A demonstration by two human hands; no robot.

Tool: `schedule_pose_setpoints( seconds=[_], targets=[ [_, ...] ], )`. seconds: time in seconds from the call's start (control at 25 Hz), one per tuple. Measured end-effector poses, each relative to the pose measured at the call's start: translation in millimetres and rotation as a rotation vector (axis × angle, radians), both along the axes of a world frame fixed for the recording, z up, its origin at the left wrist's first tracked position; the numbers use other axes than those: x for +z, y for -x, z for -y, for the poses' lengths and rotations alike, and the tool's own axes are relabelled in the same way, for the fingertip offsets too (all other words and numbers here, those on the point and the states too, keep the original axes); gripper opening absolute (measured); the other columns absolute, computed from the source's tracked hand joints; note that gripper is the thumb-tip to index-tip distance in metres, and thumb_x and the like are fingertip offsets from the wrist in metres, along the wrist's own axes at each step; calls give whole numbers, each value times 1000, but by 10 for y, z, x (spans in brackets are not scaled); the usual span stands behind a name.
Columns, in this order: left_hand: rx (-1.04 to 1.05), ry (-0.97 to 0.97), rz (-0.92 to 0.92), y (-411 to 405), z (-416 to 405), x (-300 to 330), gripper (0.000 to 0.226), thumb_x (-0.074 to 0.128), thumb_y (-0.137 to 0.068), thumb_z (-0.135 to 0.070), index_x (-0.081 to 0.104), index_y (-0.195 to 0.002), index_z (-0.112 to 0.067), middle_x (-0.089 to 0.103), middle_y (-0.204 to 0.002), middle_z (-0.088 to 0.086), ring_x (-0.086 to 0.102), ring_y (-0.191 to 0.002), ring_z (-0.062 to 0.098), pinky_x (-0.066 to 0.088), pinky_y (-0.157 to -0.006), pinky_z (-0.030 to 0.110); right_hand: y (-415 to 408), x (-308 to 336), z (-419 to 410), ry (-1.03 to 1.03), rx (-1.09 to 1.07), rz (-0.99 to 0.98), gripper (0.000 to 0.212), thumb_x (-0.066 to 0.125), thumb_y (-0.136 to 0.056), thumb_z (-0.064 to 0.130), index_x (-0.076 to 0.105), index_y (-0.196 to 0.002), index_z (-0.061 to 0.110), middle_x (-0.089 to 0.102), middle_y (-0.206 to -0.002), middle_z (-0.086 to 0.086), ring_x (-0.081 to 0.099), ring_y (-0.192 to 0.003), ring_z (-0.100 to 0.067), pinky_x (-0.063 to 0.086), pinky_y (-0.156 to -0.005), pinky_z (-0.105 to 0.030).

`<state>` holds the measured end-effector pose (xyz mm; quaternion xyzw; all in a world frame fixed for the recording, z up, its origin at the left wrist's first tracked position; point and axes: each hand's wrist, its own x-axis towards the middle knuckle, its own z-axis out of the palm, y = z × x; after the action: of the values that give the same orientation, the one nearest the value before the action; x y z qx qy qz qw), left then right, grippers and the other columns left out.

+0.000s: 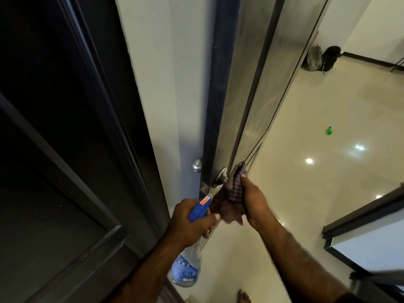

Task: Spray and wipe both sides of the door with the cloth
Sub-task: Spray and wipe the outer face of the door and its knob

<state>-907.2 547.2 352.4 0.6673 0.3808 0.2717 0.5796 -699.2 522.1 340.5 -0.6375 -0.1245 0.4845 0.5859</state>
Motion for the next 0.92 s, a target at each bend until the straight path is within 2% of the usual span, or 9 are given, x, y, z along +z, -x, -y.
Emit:
schedule_pose_setpoints(
  seconds=[0.12, 0.24, 0.36, 0.48, 0.56, 0.64, 0.8, 0.88, 0.92],
  targets=[
    [143, 63, -113, -140, 33, -30, 35, 87, -84, -28, 66, -82, 0, 68, -61, 10, 66, -50, 21, 64, -61, 43, 31, 2, 138, -121, 163, 701, 29, 53, -111, 44, 63, -130, 26, 73, -118, 2, 72, -104, -13, 60, -80, -27],
    [195, 62, -113, -285, 77, -19, 32, 87, -83, -31, 66, -88, -8, 72, -71, 9, 73, -58, 19, 66, -66, 41, 22, -76, 132, -162, 245, 1008, 39, 60, -107, 43, 58, -138, 19, 65, -123, 3, 64, -102, -8, 50, -81, -14],
    [182, 34, -143, -360, 134, 52, 22, 83, -86, -24, 64, -84, -14, 69, -65, 4, 69, -54, 14, 63, -60, 30, 24, -153, 161, -173, 297, 1049, 53, 55, -106, 55, 54, -142, 17, 57, -125, 4, 57, -101, 2, 44, -76, -5],
    [165, 19, -95, -405, 153, 107, 21, 83, -88, -21, 66, -81, -10, 68, -65, 9, 69, -54, 19, 63, -60, 33, -38, -169, 61, -268, 268, 1068, 38, 58, -107, 44, 59, -131, 13, 58, -114, 1, 55, -100, 8, 43, -74, -5],
    [205, -16, -91, -424, 169, 130, 20, 82, -87, -17, 67, -80, -5, 68, -66, 14, 68, -53, 25, 63, -61, 43, -59, -132, -163, -218, 152, 976, 24, 60, -108, 34, 61, -122, 14, 61, -108, -1, 60, -94, 1, 41, -70, -12],
    [264, -34, -100, -436, 196, 148, 22, 80, -82, -18, 66, -75, -3, 66, -63, 19, 66, -50, 26, 59, -59, 44, 47, -81, -297, -127, 57, 845, 23, 57, -110, 35, 62, -118, 13, 65, -105, -5, 66, -95, -22, 40, -67, -21],
    [367, -4, -32, -445, 273, 180, 24, 81, -76, -21, 64, -69, -4, 67, -64, 25, 64, -46, 31, 56, -54, 43, -70, -481, -18, -445, 301, 1554, 48, 47, -109, 35, 60, -144, 5, 57, -143, -20, 56, -130, -40, 48, -109, -44],
    [403, -3, -26, -457, 302, 177, 28, 82, -74, -26, 65, -70, -4, 70, -67, 21, 64, -47, 32, 57, -54, 46, -373, -574, -46, -649, 437, 1623, 51, 59, -104, 31, 57, -149, 9, 53, -149, -20, 54, -134, -44, 52, -109, -55],
    [406, -8, -34, -480, 333, 180, 30, 82, -74, -29, 65, -71, -5, 70, -67, 20, 64, -47, 32, 57, -55, 45, -443, -523, -82, -680, 462, 1519, 53, 64, -102, 34, 55, -149, 11, 54, -146, -17, 57, -132, -38, 54, -108, -50]
  ],
)
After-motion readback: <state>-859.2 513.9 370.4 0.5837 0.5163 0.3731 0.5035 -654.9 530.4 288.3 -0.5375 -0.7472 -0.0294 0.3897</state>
